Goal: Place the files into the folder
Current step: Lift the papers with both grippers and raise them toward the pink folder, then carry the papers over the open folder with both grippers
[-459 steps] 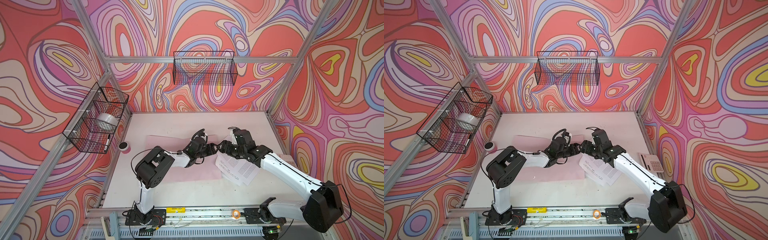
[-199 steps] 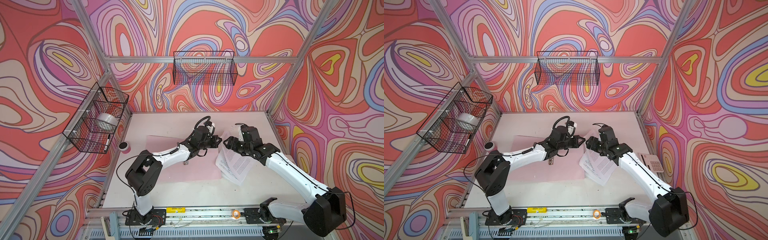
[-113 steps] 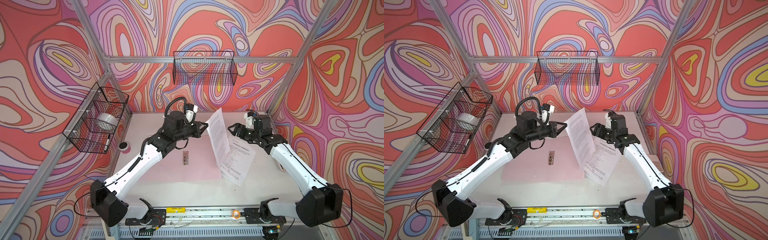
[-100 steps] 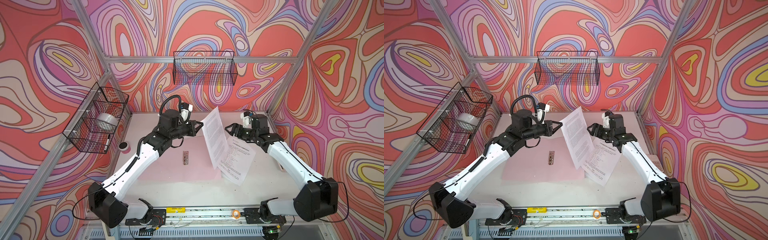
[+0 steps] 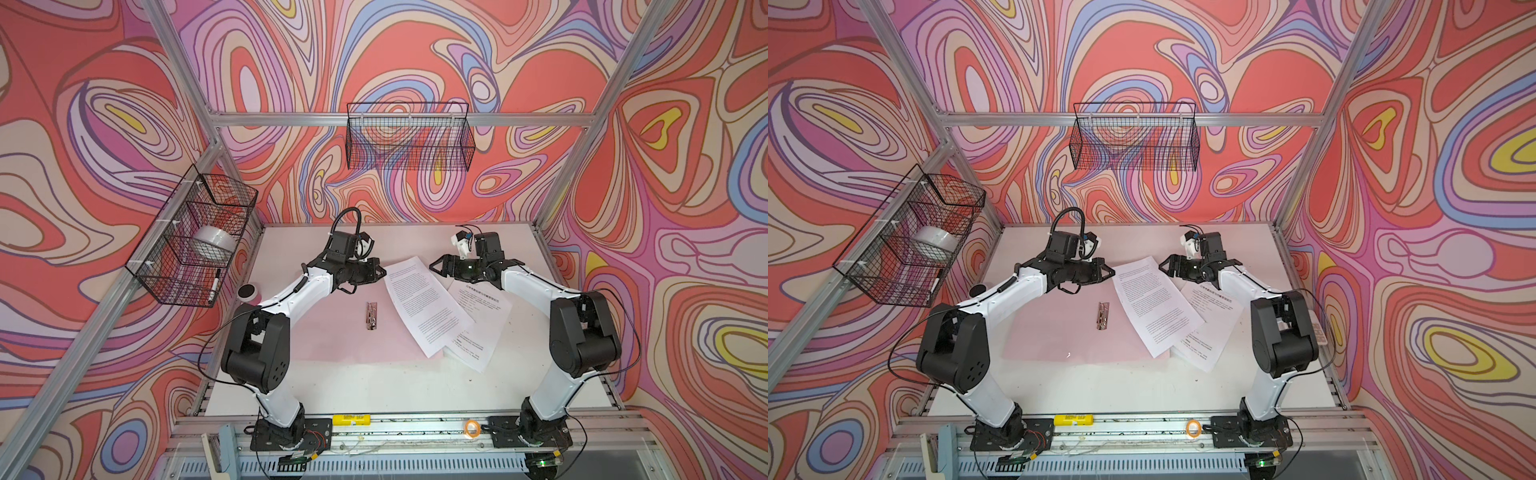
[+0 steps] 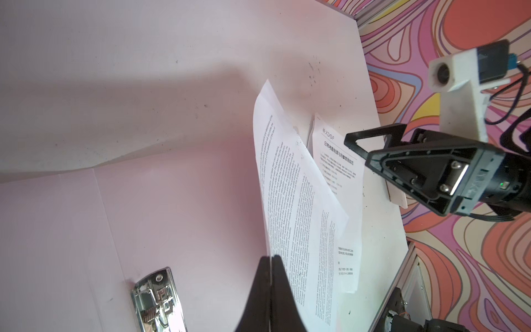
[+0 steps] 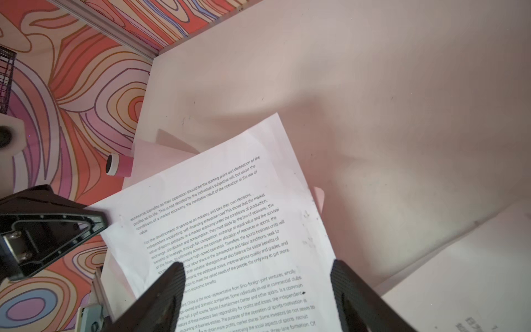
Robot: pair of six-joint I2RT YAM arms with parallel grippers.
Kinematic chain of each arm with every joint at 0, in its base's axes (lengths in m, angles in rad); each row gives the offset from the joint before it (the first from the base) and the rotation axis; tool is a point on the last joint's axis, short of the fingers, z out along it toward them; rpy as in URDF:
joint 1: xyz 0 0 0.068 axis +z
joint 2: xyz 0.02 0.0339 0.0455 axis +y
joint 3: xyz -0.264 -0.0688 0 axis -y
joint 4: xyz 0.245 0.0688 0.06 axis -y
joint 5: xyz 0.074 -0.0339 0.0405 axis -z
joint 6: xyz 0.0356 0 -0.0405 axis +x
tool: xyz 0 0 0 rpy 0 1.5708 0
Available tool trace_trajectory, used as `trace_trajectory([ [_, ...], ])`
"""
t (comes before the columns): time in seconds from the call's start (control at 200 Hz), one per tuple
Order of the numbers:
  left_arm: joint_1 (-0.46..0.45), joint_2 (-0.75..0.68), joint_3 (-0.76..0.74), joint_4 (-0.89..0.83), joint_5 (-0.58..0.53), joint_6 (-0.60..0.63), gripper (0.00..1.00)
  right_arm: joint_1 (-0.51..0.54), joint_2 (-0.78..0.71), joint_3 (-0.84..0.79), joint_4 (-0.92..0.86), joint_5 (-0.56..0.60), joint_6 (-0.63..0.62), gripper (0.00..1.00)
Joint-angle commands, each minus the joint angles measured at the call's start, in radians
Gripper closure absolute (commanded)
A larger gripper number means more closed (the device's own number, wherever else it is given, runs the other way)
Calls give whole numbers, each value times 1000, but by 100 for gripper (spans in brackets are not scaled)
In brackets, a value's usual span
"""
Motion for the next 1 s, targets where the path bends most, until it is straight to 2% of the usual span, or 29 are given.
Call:
trace_trajectory([
  [0.0, 1, -30, -5, 1, -39, 69, 100, -4, -5, 35, -52, 93, -93, 17],
  [0.416, 3, 12, -3, -1, -76, 109, 100, -4, 138, -18, 1, 24, -140, 19],
  [0.646, 11, 29, -19, 29, -69, 100, 100, -5, 198, 18, -62, -163, -159, 22],
  [0.997, 16, 70, -37, 77, -54, 75, 100, -7, 103, -36, -112, -203, -169, 27],
])
